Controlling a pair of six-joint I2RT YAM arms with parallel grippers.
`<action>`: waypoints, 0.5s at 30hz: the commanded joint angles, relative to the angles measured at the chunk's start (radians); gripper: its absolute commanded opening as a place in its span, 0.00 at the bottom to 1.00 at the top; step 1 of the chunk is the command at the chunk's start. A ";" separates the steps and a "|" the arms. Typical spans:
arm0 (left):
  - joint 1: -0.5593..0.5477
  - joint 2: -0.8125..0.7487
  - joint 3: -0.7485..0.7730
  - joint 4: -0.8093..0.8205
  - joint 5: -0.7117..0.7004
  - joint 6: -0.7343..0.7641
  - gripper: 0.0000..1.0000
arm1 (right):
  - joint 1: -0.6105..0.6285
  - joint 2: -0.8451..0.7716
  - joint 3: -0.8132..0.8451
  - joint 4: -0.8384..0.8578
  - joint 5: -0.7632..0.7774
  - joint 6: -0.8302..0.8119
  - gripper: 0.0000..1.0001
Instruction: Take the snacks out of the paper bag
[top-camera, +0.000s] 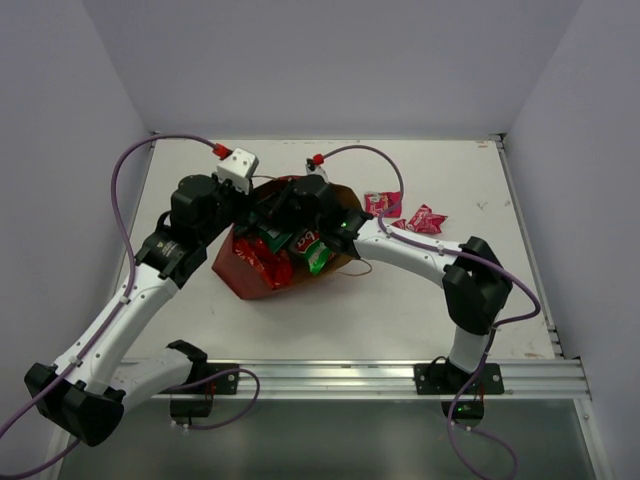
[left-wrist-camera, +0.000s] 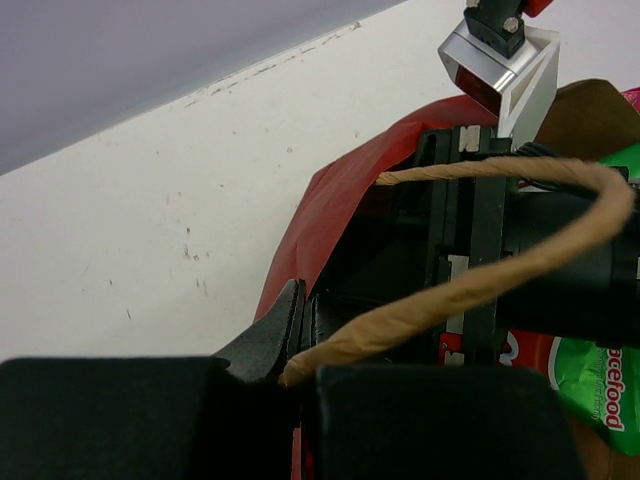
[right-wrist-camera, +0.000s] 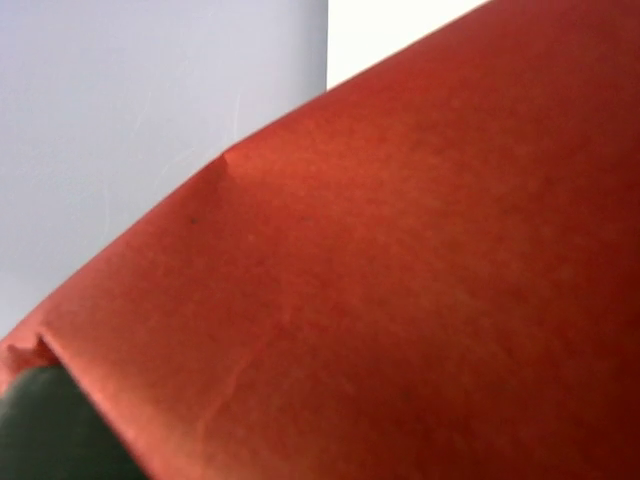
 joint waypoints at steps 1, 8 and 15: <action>-0.007 -0.055 0.013 0.094 0.014 -0.011 0.00 | -0.025 0.011 0.004 0.021 -0.016 0.017 0.05; -0.007 -0.044 0.013 0.092 -0.078 -0.023 0.00 | -0.028 -0.070 -0.033 0.079 -0.077 -0.078 0.00; -0.005 -0.023 0.014 0.089 -0.196 -0.040 0.00 | -0.031 -0.216 -0.026 0.128 -0.163 -0.261 0.00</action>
